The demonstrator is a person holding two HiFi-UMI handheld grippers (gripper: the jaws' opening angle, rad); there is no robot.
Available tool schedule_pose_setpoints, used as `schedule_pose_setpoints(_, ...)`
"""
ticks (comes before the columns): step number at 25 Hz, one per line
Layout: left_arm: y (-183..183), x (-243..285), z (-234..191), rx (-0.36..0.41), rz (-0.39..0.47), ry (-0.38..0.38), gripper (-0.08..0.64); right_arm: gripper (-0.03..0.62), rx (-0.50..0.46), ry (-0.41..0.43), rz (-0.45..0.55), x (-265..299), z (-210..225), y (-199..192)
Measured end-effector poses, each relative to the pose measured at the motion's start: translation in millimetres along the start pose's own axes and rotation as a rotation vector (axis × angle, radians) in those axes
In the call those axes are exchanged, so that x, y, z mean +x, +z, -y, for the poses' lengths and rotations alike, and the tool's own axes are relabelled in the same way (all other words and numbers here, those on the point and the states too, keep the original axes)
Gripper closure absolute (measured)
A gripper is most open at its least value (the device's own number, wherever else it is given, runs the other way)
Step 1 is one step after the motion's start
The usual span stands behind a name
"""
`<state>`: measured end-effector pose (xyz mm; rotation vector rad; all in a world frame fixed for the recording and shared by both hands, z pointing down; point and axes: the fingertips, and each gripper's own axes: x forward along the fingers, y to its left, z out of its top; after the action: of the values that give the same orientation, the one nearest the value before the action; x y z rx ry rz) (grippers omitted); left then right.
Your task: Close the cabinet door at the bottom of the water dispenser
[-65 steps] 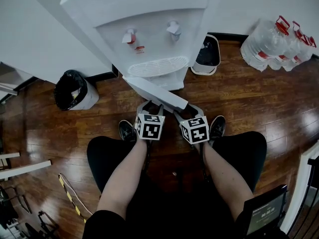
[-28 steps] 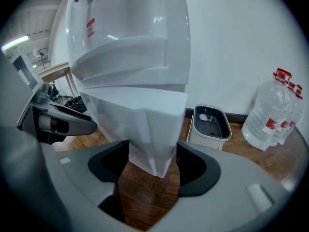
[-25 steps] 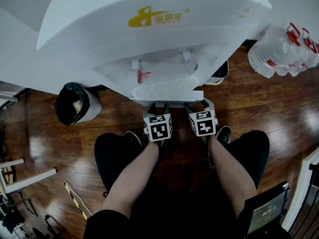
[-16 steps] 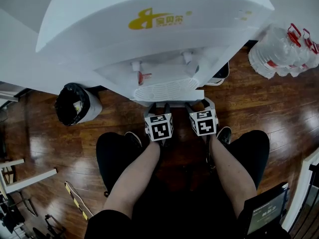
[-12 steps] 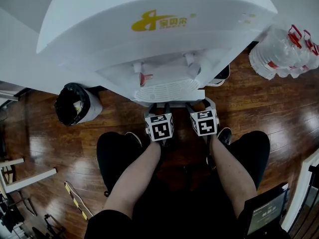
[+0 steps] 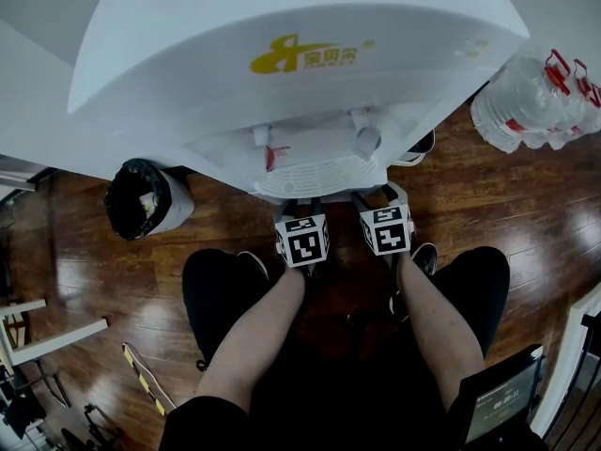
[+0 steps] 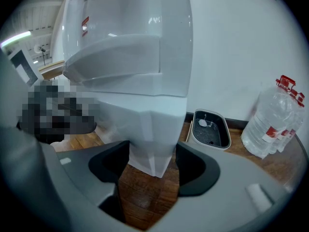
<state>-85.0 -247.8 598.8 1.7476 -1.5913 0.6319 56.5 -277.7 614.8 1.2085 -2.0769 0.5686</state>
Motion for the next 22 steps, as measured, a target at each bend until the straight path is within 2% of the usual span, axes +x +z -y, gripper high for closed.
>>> schedule_pose_setpoints(8,0.8,4.7,-3.2,0.023,0.012,0.013,0.364,0.287,-0.006,-0.007,0.011,3.2,3.1,3.8)
schedule_pose_setpoints(14,2.5,3.2,1.3,0.020,0.006,-0.007,0.365,0.287,0.002,-0.011,0.018,1.9,2.2,9.4)
schedule_pose_setpoints(19,0.8,4.9,-5.8,0.038,0.004,0.016,0.368,0.287,-0.008,-0.019,0.015,4.5,4.5,7.3)
schedule_pose_setpoints(22,2.3,3.0,0.8,0.028,-0.004,-0.013,0.370,0.287,-0.004,-0.023,0.023,5.4,5.1,9.3)
